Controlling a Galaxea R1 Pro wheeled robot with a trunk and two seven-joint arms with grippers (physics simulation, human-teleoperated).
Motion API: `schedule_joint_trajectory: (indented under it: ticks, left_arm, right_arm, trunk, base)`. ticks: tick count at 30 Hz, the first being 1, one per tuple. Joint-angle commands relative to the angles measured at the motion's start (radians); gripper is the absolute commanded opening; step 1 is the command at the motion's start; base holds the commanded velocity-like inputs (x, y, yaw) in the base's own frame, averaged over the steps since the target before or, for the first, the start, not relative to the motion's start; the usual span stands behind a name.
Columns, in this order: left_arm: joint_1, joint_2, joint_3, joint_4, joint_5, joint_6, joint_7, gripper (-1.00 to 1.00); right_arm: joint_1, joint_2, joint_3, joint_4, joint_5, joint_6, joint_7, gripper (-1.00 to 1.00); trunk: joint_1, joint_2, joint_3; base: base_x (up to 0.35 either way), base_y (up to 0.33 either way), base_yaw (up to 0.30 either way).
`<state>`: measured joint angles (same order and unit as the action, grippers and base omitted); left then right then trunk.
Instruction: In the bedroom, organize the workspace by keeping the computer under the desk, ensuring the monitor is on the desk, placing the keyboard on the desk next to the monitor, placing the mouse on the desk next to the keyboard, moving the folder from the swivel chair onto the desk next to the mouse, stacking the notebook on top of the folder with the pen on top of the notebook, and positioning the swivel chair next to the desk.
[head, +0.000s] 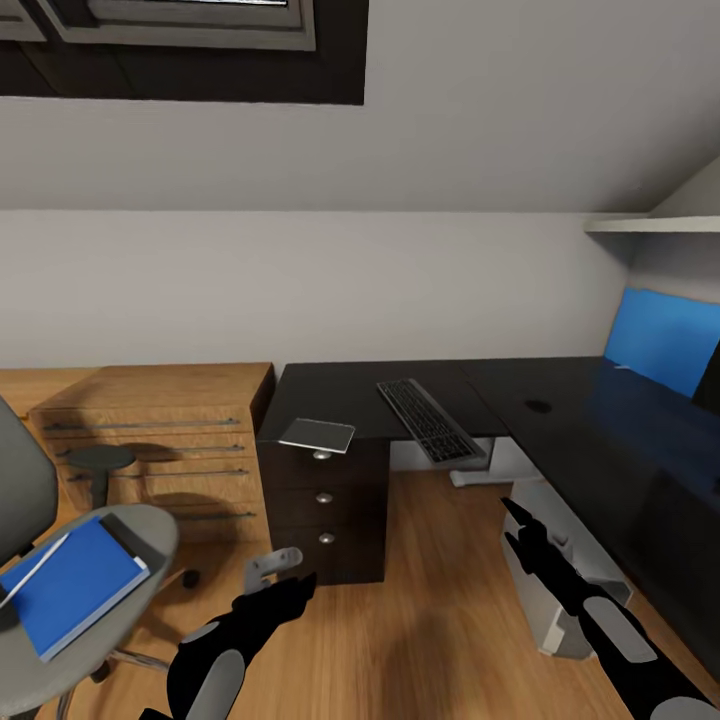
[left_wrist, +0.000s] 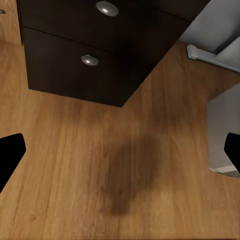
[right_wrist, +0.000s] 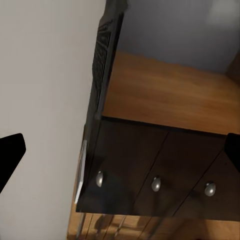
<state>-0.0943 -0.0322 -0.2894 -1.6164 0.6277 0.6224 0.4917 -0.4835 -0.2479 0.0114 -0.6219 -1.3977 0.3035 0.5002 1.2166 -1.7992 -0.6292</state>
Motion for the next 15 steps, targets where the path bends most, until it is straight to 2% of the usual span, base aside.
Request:
schedule_joint_trajectory:
  ticks: [1,5,15]
  left_arm:
    - [-0.001,0.000,-0.003,-0.001,0.010,0.002,0.010,1.00]
    - [-0.001,0.000,-0.017,0.000,0.010,0.002,0.012,1.00]
    - [-0.001,0.000,-0.019,0.003,0.010,0.002,0.013,1.00]
  right_arm:
    - [0.000,-0.001,0.001,0.001,-0.011,0.006,0.001,1.00]
    - [-0.001,-0.001,0.001,0.001,-0.010,0.007,0.001,1.00]
    - [0.000,-0.002,0.001,0.001,-0.011,0.008,0.001,1.00]
  trunk:
    - [0.004,-0.008,-0.004]
    - [0.019,-0.036,-0.017]
    - [0.058,-0.106,-0.048]
  base:
    - [0.000,0.000,0.000]
    - [0.000,0.000,0.000]
    - [0.000,0.000,0.000]
